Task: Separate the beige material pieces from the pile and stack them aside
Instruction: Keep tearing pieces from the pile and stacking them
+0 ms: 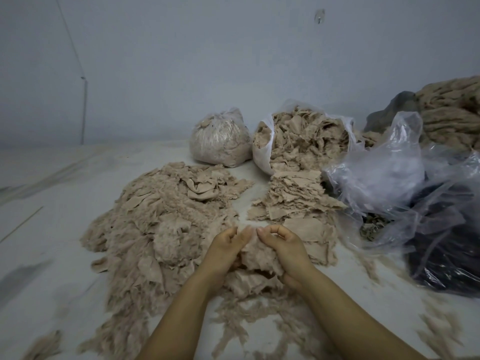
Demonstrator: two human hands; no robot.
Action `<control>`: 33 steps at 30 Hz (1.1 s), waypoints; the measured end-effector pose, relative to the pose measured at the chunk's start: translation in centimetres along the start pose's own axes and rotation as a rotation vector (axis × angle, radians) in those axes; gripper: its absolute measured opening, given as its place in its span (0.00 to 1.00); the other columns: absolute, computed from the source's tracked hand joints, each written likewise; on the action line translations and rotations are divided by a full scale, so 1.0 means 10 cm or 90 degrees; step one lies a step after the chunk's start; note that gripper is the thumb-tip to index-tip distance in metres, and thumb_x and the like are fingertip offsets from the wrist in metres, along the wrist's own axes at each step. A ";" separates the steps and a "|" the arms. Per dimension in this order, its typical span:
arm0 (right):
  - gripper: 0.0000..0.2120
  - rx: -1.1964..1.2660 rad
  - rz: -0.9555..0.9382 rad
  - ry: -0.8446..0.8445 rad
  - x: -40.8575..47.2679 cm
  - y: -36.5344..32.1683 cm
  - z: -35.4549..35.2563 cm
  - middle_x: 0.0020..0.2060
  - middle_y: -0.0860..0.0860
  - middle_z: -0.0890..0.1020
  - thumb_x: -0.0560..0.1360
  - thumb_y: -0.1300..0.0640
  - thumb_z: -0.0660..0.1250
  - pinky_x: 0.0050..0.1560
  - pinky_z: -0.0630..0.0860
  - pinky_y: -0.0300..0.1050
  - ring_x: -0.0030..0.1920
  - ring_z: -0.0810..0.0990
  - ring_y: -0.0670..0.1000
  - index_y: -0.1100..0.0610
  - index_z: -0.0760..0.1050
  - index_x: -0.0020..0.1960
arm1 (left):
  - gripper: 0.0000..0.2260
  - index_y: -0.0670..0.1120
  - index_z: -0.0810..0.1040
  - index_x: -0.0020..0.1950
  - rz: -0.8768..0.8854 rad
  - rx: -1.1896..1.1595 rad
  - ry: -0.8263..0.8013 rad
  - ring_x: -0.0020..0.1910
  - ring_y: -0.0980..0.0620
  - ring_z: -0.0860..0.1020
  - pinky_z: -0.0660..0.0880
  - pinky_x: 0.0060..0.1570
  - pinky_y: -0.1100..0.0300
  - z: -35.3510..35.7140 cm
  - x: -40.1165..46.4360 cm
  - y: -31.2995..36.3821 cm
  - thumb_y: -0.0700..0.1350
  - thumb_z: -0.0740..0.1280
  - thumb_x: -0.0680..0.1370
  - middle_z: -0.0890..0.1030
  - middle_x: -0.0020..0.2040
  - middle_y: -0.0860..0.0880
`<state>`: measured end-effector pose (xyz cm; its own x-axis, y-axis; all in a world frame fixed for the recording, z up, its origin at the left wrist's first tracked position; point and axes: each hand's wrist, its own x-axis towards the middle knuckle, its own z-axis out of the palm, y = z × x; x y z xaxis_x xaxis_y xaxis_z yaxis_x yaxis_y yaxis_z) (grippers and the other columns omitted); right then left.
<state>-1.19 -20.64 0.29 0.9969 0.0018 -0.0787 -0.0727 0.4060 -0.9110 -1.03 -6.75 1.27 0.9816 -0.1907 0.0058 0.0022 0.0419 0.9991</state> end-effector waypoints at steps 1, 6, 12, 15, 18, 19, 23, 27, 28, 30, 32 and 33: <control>0.07 0.005 -0.001 0.000 0.00 0.00 0.00 0.36 0.60 0.82 0.72 0.61 0.72 0.41 0.79 0.50 0.36 0.81 0.56 0.60 0.75 0.40 | 0.12 0.45 0.73 0.36 -0.019 -0.004 -0.011 0.26 0.57 0.76 0.72 0.26 0.67 -0.01 0.00 0.00 0.50 0.70 0.74 0.79 0.28 0.52; 0.06 -0.099 -0.056 0.067 0.01 0.05 0.01 0.36 0.59 0.74 0.73 0.63 0.71 0.39 0.72 0.48 0.36 0.72 0.55 0.59 0.74 0.40 | 0.06 0.39 0.76 0.46 -0.123 -0.240 0.057 0.27 0.53 0.77 0.74 0.24 0.63 -0.05 0.03 -0.02 0.41 0.66 0.77 0.80 0.32 0.45; 0.09 -0.229 -0.169 0.144 0.04 -0.01 0.00 0.49 0.51 0.79 0.73 0.62 0.72 0.52 0.78 0.46 0.50 0.79 0.49 0.52 0.73 0.47 | 0.16 0.43 0.71 0.36 -0.097 0.044 0.236 0.22 0.52 0.70 0.67 0.24 0.61 -0.12 0.06 -0.02 0.51 0.65 0.78 0.72 0.27 0.47; 0.12 -0.475 -0.243 0.051 -0.05 0.03 0.11 0.47 0.45 0.81 0.76 0.57 0.67 0.45 0.78 0.39 0.46 0.80 0.43 0.44 0.70 0.55 | 0.17 0.41 0.81 0.47 -0.168 -0.098 0.048 0.38 0.49 0.83 0.79 0.37 0.56 0.06 0.01 0.09 0.55 0.70 0.73 0.84 0.40 0.44; 0.22 -0.575 -0.253 -0.096 -0.17 0.18 0.15 0.51 0.39 0.78 0.78 0.56 0.64 0.46 0.75 0.29 0.48 0.80 0.40 0.44 0.63 0.68 | 0.17 0.33 0.75 0.60 -0.190 -0.273 0.112 0.38 0.44 0.82 0.80 0.33 0.55 0.10 0.05 0.10 0.42 0.68 0.76 0.82 0.48 0.36; 0.24 -0.556 -0.252 -0.126 -0.21 0.22 0.14 0.52 0.36 0.76 0.78 0.55 0.64 0.47 0.73 0.27 0.47 0.79 0.37 0.43 0.61 0.70 | 0.15 0.33 0.73 0.62 -0.200 -0.319 0.159 0.39 0.43 0.81 0.81 0.34 0.53 0.08 0.06 0.09 0.39 0.64 0.79 0.80 0.53 0.34; 0.10 -0.434 -0.310 0.029 -0.29 0.23 0.01 0.45 0.40 0.83 0.77 0.52 0.65 0.41 0.78 0.35 0.40 0.82 0.42 0.39 0.71 0.55 | 0.13 0.35 0.76 0.59 -0.215 -0.380 0.203 0.43 0.42 0.80 0.78 0.44 0.48 -0.05 0.08 0.05 0.42 0.60 0.81 0.82 0.50 0.36; 0.16 -0.202 -0.041 0.054 -0.12 0.04 0.03 0.49 0.52 0.82 0.74 0.44 0.68 0.53 0.80 0.51 0.49 0.82 0.54 0.52 0.74 0.57 | 0.12 0.35 0.78 0.54 -0.208 -0.364 0.137 0.40 0.42 0.83 0.81 0.39 0.51 0.01 0.03 0.06 0.43 0.63 0.80 0.83 0.45 0.36; 0.19 -0.161 0.012 0.009 -0.10 0.00 0.05 0.50 0.55 0.83 0.73 0.45 0.70 0.54 0.80 0.54 0.50 0.83 0.56 0.56 0.76 0.57 | 0.12 0.35 0.79 0.52 -0.194 -0.342 0.117 0.40 0.42 0.83 0.81 0.38 0.52 0.04 0.02 0.05 0.43 0.63 0.79 0.83 0.45 0.36; 0.13 -0.141 0.007 -0.038 -0.10 -0.03 0.09 0.44 0.57 0.84 0.73 0.50 0.71 0.48 0.80 0.49 0.44 0.84 0.55 0.60 0.79 0.49 | 0.10 0.37 0.81 0.50 -0.139 -0.263 0.120 0.42 0.42 0.83 0.80 0.42 0.52 0.09 0.02 0.00 0.43 0.65 0.78 0.84 0.45 0.37; 0.07 -0.135 -0.039 -0.028 -0.09 -0.02 0.10 0.36 0.55 0.82 0.75 0.58 0.69 0.37 0.76 0.42 0.35 0.79 0.50 0.61 0.78 0.43 | 0.09 0.39 0.79 0.47 -0.050 -0.124 0.193 0.42 0.43 0.81 0.77 0.45 0.52 0.11 0.03 -0.03 0.45 0.65 0.79 0.83 0.43 0.40; 0.06 -0.137 -0.058 -0.023 -0.08 -0.02 0.10 0.32 0.53 0.80 0.76 0.59 0.68 0.32 0.74 0.39 0.31 0.77 0.48 0.61 0.76 0.41 | 0.10 0.39 0.78 0.44 -0.003 -0.064 0.225 0.40 0.44 0.78 0.74 0.44 0.52 0.10 0.05 -0.03 0.45 0.64 0.79 0.81 0.40 0.41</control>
<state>-1.98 -19.80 0.94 0.9998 0.0086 0.0196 0.0175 0.2014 -0.9794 -0.78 -7.82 0.98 0.9868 0.1591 -0.0305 0.0077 0.1420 0.9898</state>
